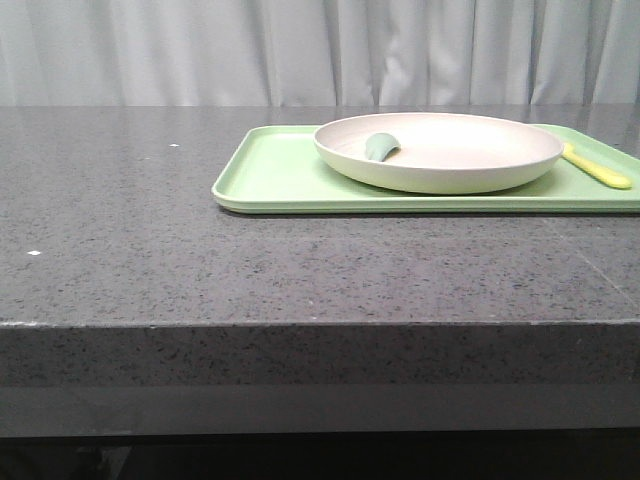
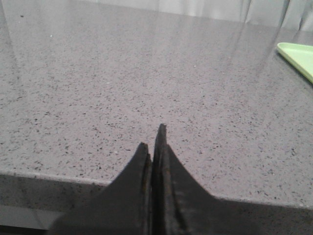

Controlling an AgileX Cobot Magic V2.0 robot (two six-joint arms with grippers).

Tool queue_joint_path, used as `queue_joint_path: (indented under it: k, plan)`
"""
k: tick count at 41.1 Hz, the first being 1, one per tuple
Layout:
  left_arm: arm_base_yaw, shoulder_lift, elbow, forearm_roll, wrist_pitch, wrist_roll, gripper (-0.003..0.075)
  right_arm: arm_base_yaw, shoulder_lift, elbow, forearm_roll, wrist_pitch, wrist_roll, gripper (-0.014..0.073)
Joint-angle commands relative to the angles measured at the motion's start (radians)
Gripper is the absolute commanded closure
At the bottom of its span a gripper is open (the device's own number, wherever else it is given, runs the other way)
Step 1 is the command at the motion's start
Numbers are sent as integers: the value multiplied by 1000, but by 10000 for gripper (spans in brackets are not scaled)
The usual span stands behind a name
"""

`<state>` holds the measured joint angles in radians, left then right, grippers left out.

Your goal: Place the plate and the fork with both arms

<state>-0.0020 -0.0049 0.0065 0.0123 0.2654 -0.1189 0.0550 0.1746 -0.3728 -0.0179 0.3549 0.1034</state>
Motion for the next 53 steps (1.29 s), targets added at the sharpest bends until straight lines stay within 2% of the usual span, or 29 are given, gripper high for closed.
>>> queue_joint_path:
  k: [1, 47, 53]
  plan:
    - [1, -23, 2, -6, -80, -9, 738, 0, 11, -26, -11, -87, -7, 705]
    - [1, -21, 2, -6, -80, -9, 738, 0, 11, -24, -37, -92, -7, 705]
    - [1, -21, 2, -6, -80, -9, 738, 0, 11, 39, -39, -139, -7, 705]
